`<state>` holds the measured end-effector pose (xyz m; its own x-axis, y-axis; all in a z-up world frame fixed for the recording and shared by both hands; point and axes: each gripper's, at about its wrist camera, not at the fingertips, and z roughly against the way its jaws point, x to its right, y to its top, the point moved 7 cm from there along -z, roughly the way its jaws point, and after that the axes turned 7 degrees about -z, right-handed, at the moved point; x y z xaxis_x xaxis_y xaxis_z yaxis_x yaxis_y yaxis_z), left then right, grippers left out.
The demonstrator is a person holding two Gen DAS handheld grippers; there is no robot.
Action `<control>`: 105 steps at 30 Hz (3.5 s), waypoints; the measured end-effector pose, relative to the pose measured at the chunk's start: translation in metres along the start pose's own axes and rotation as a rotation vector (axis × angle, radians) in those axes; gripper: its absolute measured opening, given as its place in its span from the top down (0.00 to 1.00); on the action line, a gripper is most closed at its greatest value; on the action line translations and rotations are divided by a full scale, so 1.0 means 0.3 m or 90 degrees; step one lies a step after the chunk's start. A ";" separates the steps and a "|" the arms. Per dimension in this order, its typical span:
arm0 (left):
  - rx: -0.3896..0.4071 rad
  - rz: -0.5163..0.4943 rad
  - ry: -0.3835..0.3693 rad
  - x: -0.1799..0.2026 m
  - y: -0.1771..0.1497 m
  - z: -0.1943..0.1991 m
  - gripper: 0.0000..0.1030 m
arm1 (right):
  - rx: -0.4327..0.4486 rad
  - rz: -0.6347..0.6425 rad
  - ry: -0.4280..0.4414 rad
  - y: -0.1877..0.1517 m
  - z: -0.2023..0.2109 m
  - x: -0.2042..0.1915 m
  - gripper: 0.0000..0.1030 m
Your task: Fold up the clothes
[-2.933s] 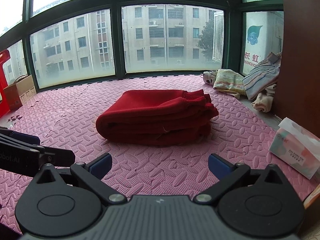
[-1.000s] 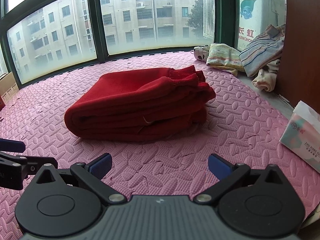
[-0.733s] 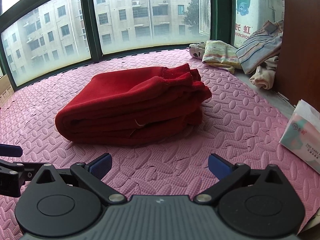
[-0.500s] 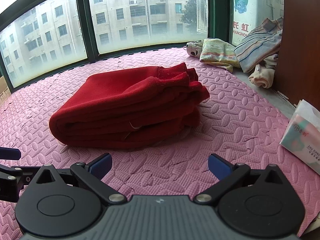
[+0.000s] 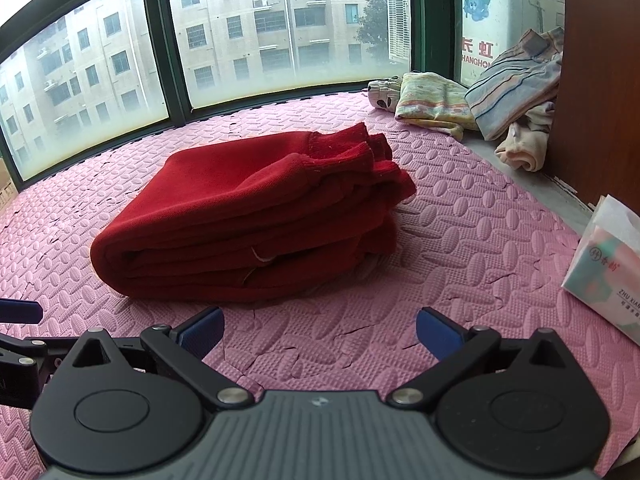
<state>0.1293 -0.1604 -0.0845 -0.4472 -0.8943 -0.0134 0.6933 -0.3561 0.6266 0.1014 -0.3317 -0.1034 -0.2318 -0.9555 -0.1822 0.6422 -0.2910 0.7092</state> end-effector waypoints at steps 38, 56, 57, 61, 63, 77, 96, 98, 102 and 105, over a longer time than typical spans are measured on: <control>-0.002 -0.008 0.009 -0.004 0.015 -0.019 0.00 | -0.007 -0.009 -0.002 -0.002 -0.024 0.002 0.00; -0.001 -0.008 0.009 -0.006 0.014 -0.011 0.00 | -0.008 -0.004 0.001 -0.003 -0.022 -0.012 0.00; 0.000 -0.008 0.009 -0.006 0.014 -0.010 0.00 | -0.008 -0.003 0.001 -0.003 -0.021 -0.014 0.00; 0.001 -0.008 0.010 -0.007 0.015 -0.006 0.00 | -0.008 -0.001 0.002 -0.002 -0.019 -0.018 0.00; 0.001 -0.008 0.010 -0.007 0.014 -0.005 0.00 | -0.007 0.000 0.003 -0.002 -0.018 -0.020 0.00; 0.003 -0.010 0.010 -0.002 0.011 0.002 0.00 | -0.004 0.002 0.002 -0.001 -0.010 -0.023 0.00; 0.005 -0.010 0.008 0.005 0.012 0.001 0.00 | -0.004 -0.002 0.000 -0.002 -0.012 -0.015 0.00; 0.005 -0.010 0.007 0.003 0.013 0.001 0.00 | -0.003 -0.002 -0.001 -0.002 -0.013 -0.016 0.00; 0.006 -0.009 0.007 0.001 0.016 0.000 0.00 | -0.002 0.000 0.000 0.001 -0.013 -0.016 0.00; 0.007 -0.010 0.006 0.003 0.017 0.000 0.00 | -0.002 0.001 -0.001 0.003 -0.015 -0.016 0.00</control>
<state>0.1325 -0.1630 -0.0813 -0.4528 -0.8911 -0.0311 0.6801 -0.3677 0.6343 0.1063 -0.3278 -0.1049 -0.2320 -0.9560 -0.1797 0.6452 -0.2895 0.7070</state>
